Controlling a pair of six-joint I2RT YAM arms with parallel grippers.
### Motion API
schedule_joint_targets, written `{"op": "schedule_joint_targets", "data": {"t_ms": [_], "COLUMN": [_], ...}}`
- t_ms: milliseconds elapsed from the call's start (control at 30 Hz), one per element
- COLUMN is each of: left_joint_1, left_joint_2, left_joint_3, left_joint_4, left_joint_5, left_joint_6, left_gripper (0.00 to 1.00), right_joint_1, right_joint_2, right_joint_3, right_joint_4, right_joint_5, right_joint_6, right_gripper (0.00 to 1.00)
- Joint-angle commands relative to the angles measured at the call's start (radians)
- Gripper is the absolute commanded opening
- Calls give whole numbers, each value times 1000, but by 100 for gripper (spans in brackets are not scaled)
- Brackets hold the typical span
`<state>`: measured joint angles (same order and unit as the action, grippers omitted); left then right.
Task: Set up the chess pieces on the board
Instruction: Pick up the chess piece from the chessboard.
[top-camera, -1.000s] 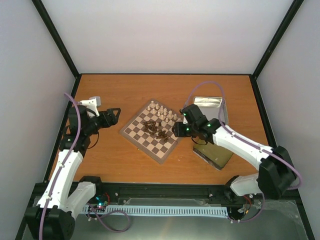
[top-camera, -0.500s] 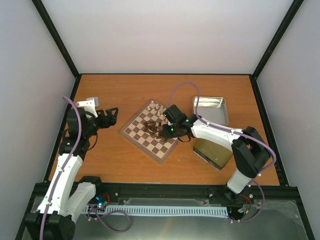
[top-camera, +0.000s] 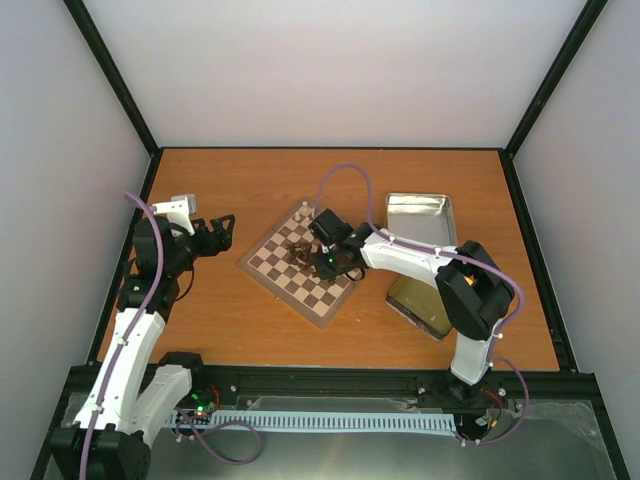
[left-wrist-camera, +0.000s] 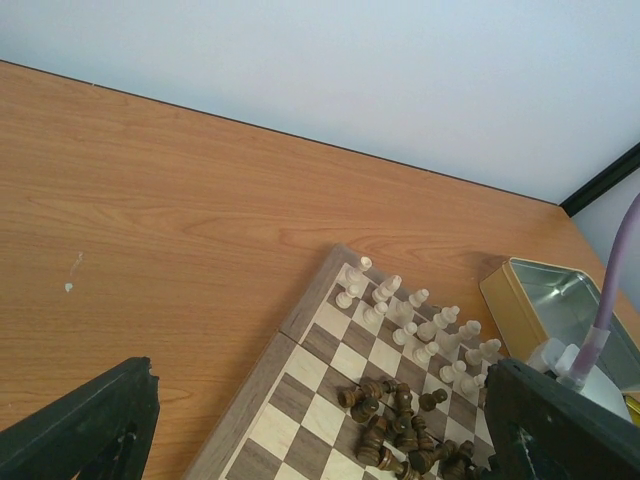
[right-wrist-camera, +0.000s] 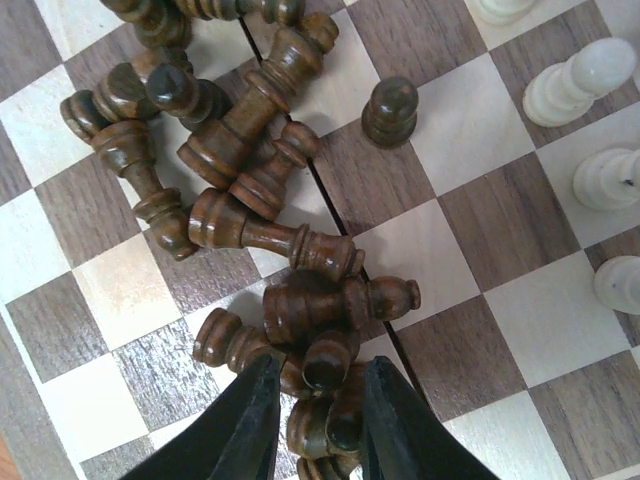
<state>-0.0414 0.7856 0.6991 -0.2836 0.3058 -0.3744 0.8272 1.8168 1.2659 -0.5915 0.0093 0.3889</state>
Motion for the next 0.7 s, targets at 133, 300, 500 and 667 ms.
{"op": "schedule_joint_targets", "data": {"t_ms": [133,300,500,667], "left_joint_1": [-5,-5,-6,-5], "left_joint_2": [-14,-16,-15,-14], "left_joint_3": [4,4,3,1], "left_joint_4": [32,30,32,32], "left_joint_5": [-7,-8,-8,-7], "left_joint_6": [28,29,29,29], "left_gripper": [90,90,91,91], "right_joint_1": [12,12,12,12], "right_joint_2": [34,46,55,64], "right_joint_3": [43,46,48,53], "right_joint_4": [-20,-13,-10,-12], "right_joint_5": [26,21,35,48], "right_joint_6": [-11,-10,-8,-10], "right_gripper": [22,19,22,20]}}
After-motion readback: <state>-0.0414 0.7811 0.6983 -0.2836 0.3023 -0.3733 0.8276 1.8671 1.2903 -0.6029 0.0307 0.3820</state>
